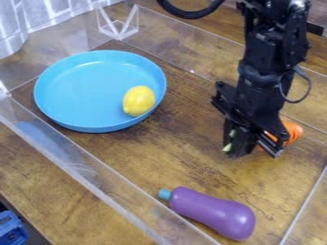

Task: Move the carrot to the right side

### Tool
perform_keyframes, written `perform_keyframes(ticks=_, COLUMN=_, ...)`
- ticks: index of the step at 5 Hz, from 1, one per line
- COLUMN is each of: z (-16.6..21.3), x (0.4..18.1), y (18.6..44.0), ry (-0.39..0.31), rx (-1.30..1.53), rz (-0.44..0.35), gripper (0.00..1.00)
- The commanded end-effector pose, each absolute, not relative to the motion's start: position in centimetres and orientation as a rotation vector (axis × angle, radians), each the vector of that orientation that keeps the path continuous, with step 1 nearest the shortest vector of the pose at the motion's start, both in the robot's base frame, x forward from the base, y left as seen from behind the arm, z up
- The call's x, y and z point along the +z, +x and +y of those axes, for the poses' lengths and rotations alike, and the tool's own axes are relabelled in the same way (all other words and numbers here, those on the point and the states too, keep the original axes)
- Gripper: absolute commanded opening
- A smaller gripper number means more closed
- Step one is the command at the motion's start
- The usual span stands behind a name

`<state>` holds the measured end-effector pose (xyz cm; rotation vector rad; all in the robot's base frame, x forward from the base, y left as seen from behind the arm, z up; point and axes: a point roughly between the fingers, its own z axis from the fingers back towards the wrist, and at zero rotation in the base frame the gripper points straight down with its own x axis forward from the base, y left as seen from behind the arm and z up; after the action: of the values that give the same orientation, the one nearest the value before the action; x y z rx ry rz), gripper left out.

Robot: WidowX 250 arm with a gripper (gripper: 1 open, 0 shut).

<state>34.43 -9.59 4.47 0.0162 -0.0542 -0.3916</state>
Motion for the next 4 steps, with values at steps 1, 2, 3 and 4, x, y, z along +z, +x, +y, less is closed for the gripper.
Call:
perform_keyframes(ticks=1, z=-9.6, x=7.2, y=35.1, ry=0.008, rx=-0.415, rz=-0.127, gripper=0.0)
perform_keyframes(ticks=2, z=-8.6, x=7.9, y=34.8, ry=0.01, rx=-0.415, rz=-0.13, gripper=0.0)
perform_keyframes(ticks=3, z=-8.9, x=8.4, y=34.1, ry=0.012, rx=-0.395, rz=-0.135, gripper=0.0)
perform_keyframes(ticks=4, z=-9.2, x=8.6, y=33.6, ry=0.011, rx=-0.374, rz=-0.142, gripper=0.0)
